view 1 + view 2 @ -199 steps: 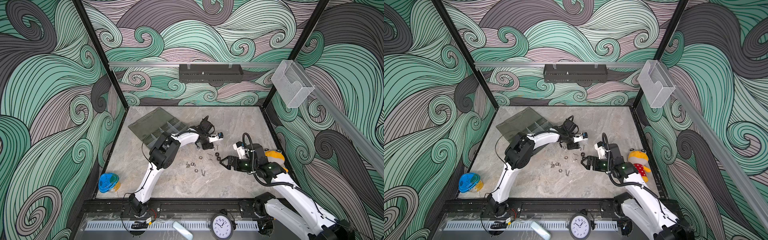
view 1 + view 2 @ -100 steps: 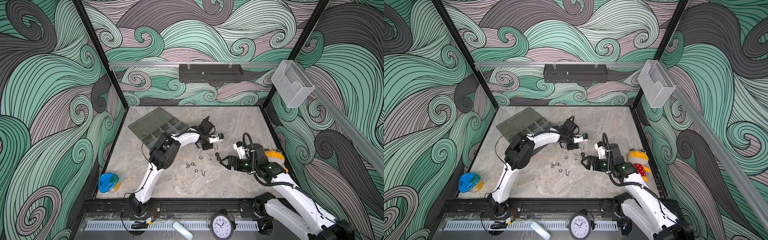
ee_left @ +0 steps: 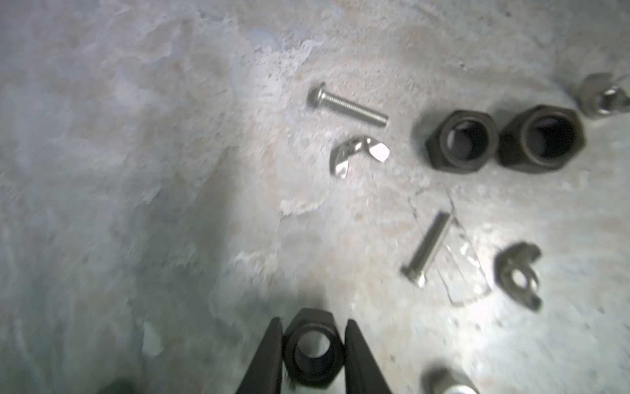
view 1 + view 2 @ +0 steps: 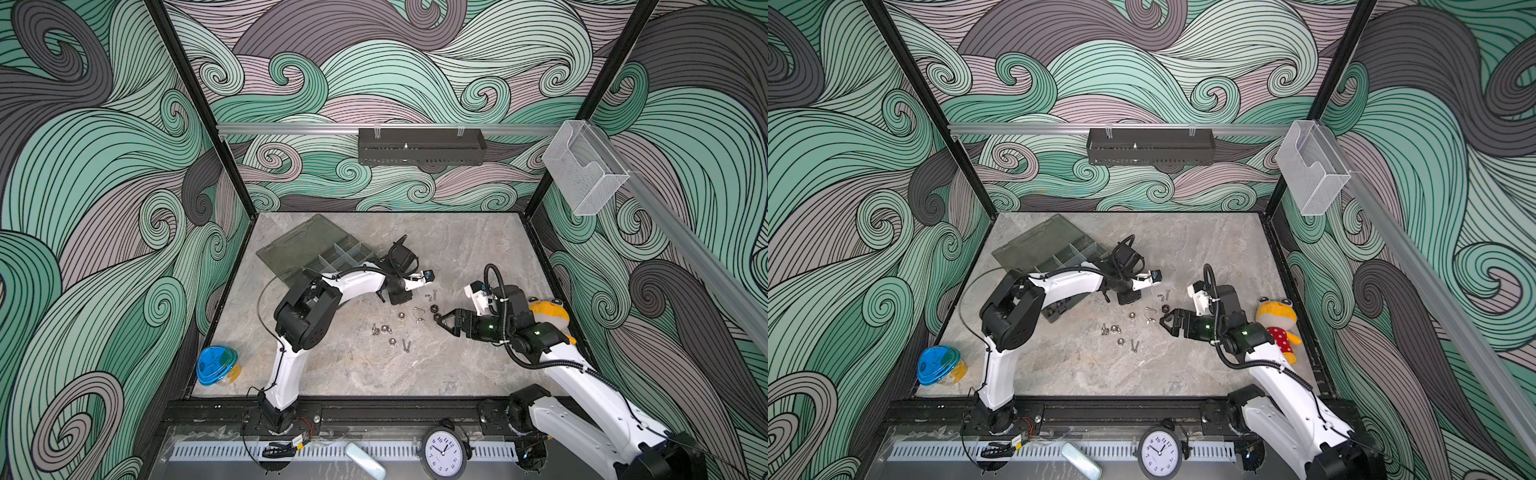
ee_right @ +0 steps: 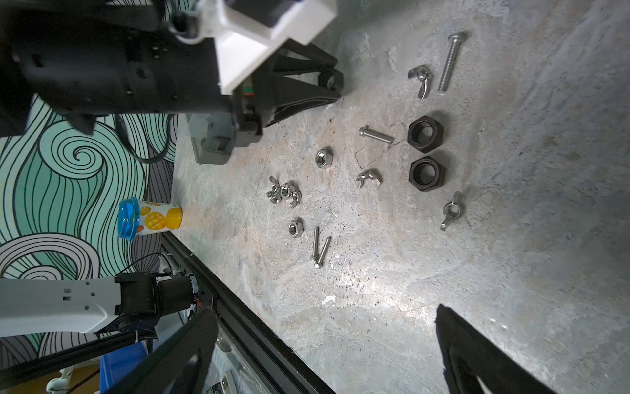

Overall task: Sort the screws and nuts into containers
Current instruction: Pick up the nut at the center of the table, then place the nut into the container.

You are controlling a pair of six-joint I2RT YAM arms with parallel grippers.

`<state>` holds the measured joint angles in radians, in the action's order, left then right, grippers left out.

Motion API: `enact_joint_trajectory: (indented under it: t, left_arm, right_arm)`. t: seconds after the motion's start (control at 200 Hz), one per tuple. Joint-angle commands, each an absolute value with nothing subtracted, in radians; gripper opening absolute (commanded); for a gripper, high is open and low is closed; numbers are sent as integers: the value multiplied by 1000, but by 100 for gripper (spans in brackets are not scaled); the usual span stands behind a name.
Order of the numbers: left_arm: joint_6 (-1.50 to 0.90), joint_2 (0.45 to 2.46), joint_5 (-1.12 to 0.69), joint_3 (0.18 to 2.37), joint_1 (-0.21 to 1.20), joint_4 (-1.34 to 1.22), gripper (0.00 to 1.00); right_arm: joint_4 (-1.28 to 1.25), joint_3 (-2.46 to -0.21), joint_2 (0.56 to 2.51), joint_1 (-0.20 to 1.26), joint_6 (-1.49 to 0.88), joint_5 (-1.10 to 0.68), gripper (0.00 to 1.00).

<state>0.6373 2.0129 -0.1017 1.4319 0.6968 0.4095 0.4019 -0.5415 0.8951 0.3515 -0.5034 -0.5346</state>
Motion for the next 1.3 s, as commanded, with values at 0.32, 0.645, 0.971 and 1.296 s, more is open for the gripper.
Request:
enact_joint_trajectory:
  t: [0.32, 0.645, 0.971, 1.296]
  left_arm:
    - [446, 1574, -8, 1113, 336, 391, 17]
    - [386, 1691, 125, 1168, 235, 484, 18]
    - [377, 1701, 155, 1170, 223, 499, 25]
    - [359, 1690, 142, 1172, 225, 500, 29]
  right_arm:
    - [249, -620, 1047, 520, -532, -504, 100]
    - [253, -607, 1031, 562, -548, -465, 100]
    - [256, -589, 1015, 561, -555, -455, 99]
    - [276, -592, 1003, 562, -552, -444, 100]
